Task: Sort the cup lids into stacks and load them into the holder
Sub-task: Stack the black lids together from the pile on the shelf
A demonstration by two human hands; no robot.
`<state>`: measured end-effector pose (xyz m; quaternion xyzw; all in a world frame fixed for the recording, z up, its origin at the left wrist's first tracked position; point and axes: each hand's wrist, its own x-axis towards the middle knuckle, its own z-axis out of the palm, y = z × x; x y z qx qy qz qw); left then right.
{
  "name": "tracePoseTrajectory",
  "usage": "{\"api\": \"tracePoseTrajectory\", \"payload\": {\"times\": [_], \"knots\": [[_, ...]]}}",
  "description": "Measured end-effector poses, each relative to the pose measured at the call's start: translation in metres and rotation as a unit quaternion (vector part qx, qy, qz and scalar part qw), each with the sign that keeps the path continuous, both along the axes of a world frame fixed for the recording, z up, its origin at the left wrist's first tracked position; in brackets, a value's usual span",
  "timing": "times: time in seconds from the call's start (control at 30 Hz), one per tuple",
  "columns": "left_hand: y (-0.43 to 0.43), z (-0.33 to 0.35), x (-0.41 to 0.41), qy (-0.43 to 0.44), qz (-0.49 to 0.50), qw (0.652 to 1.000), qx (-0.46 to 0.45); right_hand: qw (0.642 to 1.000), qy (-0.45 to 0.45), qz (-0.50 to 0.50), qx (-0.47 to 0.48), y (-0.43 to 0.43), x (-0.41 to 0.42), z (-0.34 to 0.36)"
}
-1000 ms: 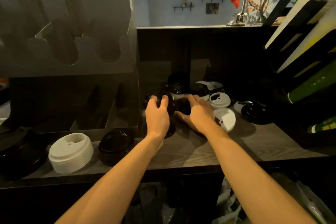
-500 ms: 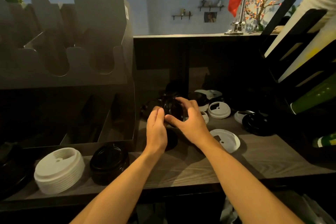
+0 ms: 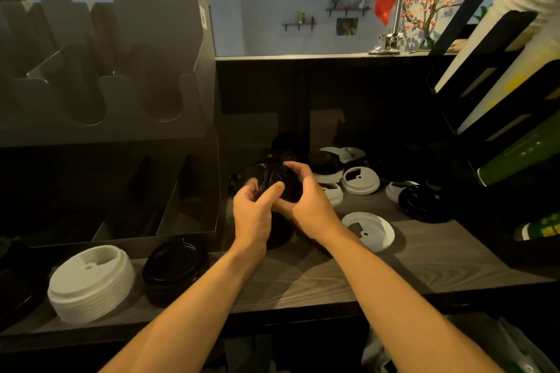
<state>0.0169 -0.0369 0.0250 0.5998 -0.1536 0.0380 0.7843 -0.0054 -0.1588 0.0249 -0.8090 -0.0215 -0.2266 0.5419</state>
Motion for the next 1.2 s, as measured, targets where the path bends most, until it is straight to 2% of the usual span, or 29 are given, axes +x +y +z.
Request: {"api": "tracePoseTrajectory", "payload": {"times": [0.1, 0.2, 0.27, 0.43, 0.7, 0.9, 1.03, 1.2], "knots": [[0.001, -0.001, 0.003, 0.009, -0.012, 1.0, 0.0, 0.999, 0.021, 0.04, -0.002, -0.003, -0.002, 0.002], [0.002, -0.001, 0.007, 0.018, -0.002, 0.999, -0.026, 0.985, 0.011, 0.097, 0.142, -0.005, -0.002, 0.008], [0.002, 0.0, 0.007, 0.016, 0.001, 1.0, -0.024, 0.977, -0.006, 0.051, 0.209, -0.006, 0.0, 0.01], [0.0, 0.001, 0.006, 0.002, 0.003, 1.0, -0.018, 0.967, -0.014, 0.006, 0.255, -0.009, 0.004, 0.009], [0.002, -0.002, 0.01, -0.024, -0.007, 1.0, 0.009, 0.969, -0.03, -0.005, 0.247, -0.012, 0.005, 0.009], [0.001, 0.001, 0.008, -0.004, -0.028, 1.0, -0.001, 0.966, -0.06, -0.02, 0.251, -0.014, 0.004, 0.01], [0.003, 0.0, 0.011, -0.003, -0.018, 1.0, 0.003, 0.97, -0.038, 0.01, 0.239, -0.012, 0.002, 0.011], [0.002, 0.004, 0.007, 0.008, -0.045, 0.999, -0.01, 0.952, -0.029, 0.038, 0.302, -0.014, -0.001, 0.015]]}}
